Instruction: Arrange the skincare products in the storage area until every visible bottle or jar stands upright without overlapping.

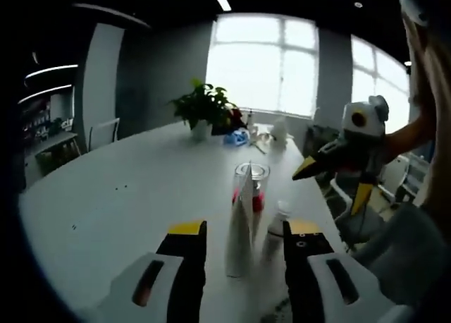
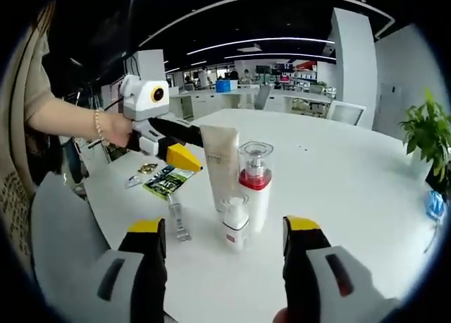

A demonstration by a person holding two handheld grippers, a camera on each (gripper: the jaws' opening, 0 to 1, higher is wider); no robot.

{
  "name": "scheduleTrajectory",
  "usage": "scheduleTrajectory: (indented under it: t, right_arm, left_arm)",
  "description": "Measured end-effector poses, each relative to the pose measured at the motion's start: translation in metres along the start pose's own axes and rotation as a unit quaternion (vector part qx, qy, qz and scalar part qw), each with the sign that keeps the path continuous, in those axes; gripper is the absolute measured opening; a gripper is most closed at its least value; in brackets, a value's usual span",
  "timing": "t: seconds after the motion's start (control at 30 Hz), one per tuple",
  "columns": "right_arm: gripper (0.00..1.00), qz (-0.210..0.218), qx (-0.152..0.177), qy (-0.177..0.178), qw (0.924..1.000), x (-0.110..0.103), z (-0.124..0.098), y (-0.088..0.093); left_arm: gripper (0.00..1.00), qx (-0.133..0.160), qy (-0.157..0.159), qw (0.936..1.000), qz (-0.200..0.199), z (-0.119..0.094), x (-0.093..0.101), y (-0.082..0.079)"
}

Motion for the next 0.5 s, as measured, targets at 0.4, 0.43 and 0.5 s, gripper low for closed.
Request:
scheduleTrajectory:
  t: [0.4,0.43,0.5]
  right_arm:
    - [0.69,0.001,-0.002,-0.003,1.0,-0.018,-0.007,0.005]
    - [0.69,0.002,-0.004,-0.004,1.0,-0.019,-0.007,0.006]
    - [0.69,0.003,-0.006,-0.005,1.0,-0.023,-0.008,0.008]
  left_arm:
    - [0.8,-0.02,-0.082,0.9949,-0.055,-0.05,0.028,0.027]
    - [0.83,-0.02,-0.087,0.9941,-0.061,-0.053,0.03,0.03]
    - [0.88,-0.02,-0.1,0.9919,-0.075,-0.061,0.036,0.035]
Point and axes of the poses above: the point that each gripper's makers call its tool centre point, and the gripper's own axes: z roughly forward along the fingers, x roughly to its right, y roughly out of its underside, the point moved 3 cm from there along -z, roughly backward along the fingers, and after that the axes turned 10 degrees about y, right-handed, at the moved point
